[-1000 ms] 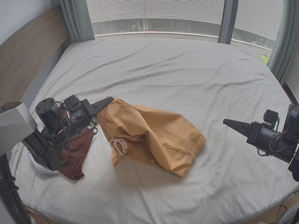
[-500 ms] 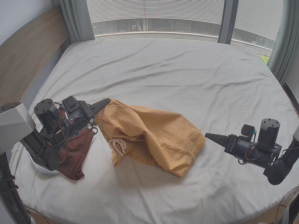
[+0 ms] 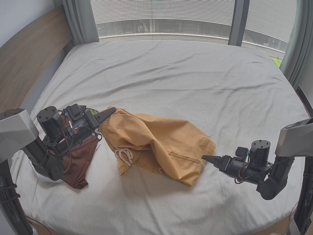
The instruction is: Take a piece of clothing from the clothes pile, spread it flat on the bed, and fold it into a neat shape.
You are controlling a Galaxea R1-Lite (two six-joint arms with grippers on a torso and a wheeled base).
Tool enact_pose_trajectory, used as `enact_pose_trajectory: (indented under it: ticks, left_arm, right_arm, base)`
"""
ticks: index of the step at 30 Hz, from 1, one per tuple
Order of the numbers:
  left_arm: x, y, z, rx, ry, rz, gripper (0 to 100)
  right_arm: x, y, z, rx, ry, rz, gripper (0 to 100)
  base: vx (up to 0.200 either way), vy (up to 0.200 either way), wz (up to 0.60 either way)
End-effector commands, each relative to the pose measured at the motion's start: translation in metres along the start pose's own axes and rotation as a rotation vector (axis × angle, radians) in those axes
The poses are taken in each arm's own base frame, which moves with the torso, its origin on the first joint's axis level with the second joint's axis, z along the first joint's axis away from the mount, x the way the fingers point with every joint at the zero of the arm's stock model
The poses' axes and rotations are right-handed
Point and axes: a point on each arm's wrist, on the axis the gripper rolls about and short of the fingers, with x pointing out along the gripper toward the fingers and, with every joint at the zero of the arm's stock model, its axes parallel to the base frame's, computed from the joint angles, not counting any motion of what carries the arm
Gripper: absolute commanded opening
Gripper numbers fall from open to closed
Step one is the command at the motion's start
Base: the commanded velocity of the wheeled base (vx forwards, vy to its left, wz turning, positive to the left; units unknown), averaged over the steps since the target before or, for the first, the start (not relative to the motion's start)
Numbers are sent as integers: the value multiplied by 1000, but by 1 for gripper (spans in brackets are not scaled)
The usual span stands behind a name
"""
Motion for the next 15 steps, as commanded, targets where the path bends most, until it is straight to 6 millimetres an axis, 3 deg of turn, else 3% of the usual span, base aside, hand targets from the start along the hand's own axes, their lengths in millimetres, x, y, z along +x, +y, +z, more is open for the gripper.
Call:
enact_pose_trajectory:
  ticks: [1,15]
  left_arm:
    - [1,0,2,3,-7,-2,0]
    - [4,-6,9,18,-28,-26,0]
  right_arm:
    - [14,-16,-11,34,41,-35,100]
    - [45,-32,-14,91,43,-24,100]
  base:
    - [0,0,0]
    - [0,0,0]
